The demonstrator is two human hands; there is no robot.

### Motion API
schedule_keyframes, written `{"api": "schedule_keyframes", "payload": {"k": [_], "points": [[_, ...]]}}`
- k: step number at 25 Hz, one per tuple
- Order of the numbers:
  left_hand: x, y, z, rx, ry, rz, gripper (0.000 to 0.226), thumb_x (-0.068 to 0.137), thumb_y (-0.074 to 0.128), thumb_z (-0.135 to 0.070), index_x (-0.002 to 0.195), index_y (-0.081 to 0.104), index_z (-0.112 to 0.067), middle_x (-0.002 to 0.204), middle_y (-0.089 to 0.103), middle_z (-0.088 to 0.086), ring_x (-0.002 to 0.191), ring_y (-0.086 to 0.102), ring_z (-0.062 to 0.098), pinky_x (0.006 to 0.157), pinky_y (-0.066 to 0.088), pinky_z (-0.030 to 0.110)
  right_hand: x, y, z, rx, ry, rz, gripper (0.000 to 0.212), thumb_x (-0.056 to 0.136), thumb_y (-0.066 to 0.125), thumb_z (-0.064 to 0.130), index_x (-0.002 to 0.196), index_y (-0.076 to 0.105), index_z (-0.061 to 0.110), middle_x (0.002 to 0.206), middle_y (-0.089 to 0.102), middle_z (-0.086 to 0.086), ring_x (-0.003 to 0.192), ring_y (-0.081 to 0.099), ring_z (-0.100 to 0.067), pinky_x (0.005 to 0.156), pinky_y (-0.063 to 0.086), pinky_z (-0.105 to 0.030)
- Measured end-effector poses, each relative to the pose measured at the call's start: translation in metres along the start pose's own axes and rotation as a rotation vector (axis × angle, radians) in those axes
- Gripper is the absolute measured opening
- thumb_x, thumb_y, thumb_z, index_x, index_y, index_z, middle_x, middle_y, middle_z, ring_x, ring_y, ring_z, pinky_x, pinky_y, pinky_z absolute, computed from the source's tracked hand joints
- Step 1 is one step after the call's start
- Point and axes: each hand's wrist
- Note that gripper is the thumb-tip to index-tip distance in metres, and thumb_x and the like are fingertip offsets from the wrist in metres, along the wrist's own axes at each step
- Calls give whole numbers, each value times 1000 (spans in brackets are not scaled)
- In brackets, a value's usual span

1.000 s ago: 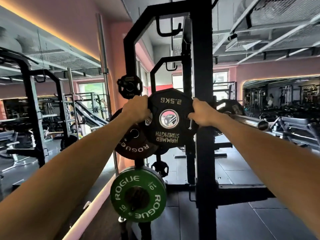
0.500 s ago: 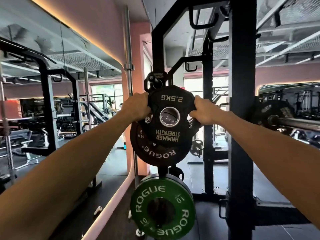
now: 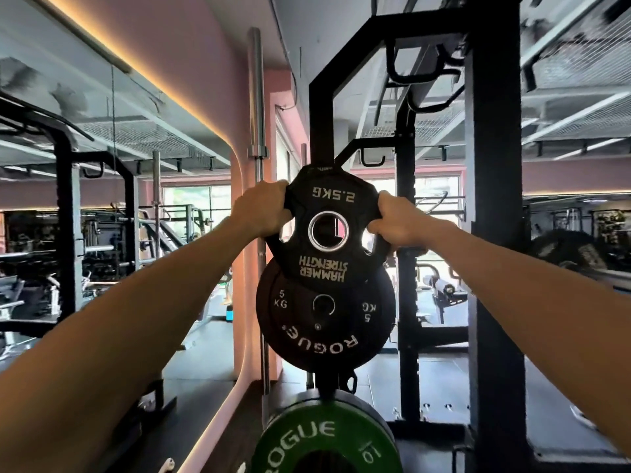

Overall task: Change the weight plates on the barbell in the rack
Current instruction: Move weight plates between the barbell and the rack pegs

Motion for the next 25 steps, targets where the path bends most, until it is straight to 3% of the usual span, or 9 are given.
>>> {"api": "schedule_keyframes", "payload": {"k": [3, 6, 10, 13, 17, 19, 22, 25], "points": [[34, -1, 15, -8, 38, -51, 33, 84, 61, -19, 113, 51, -7, 103, 60, 21, 97, 58, 41, 70, 40, 38, 34, -6, 7, -21, -4, -43, 23, 89, 57, 11, 100, 36, 5, 87, 48, -9, 71, 53, -25, 48, 35, -25], [66, -1, 31, -32, 64, -71, 33, 82, 62, -19, 113, 52, -9, 101, 62, 16, 95, 59, 38, 73, 47, 40, 65, -9, 12, -26, -20, -81, 22, 87, 59, 9, 98, 40, 5, 87, 54, -11, 74, 54, -24, 52, 37, -26], [105, 7, 48, -53, 90, -98, 36, 82, 62, -20, 116, 54, -10, 100, 63, 16, 93, 61, 36, 77, 51, 42, 106, -8, 12, -20, -26, -82, 19, 84, 61, 4, 90, 43, 4, 71, 52, -5, 67, 55, -23, 47, 34, -23], [131, 18, 59, -63, 97, -116, 33, 81, 63, -21, 112, 55, -11, 100, 63, 14, 93, 60, 35, 79, 52, 44, 132, -7, 10, -38, -27, -92, 20, 83, 61, 6, 94, 45, 4, 77, 52, -5, 74, 55, -24, 50, 34, -24], [163, 31, 70, -67, 103, -127, 29, 82, 63, -23, 107, 54, -13, 99, 63, 13, 93, 60, 35, 81, 52, 45, 163, -2, 2, -5, -3, -80, 19, 84, 60, 6, 93, 44, 3, 79, 52, -9, 67, 57, -23, 48, 37, -26], [178, 39, 74, -66, 105, -139, 29, 83, 63, -22, 109, 55, -12, 99, 63, 13, 93, 61, 34, 80, 52, 43, 183, 0, -4, -29, -15, -93, 17, 81, 62, 7, 88, 47, 3, 79, 54, -11, 72, 58, -27, 49, 37, -26], [194, 48, 78, -61, 93, -140, 31, 84, 64, -22, 112, 56, -12, 101, 63, 12, 93, 60, 33, 79, 50, 40, 208, 2, -12, -61, -20, -106, 26, 79, 67, 12, 97, 54, 0, 89, 60, -13, 86, 59, -29, 56, 39, -27], [209, 60, 82, -68, 103, -111, 32, 84, 64, -21, 113, 56, -11, 102, 64, 13, 94, 60, 32, 77, 49, 38, 228, 9, -23, -54, -4, -87, 28, 78, 66, 12, 100, 53, 1, 92, 60, -14, 85, 60, -29, 57, 41, -27]]}}
Point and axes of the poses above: each hand's wrist, its own x-axis towards the middle knuckle, its own y-axis out of the palm, z = x × y
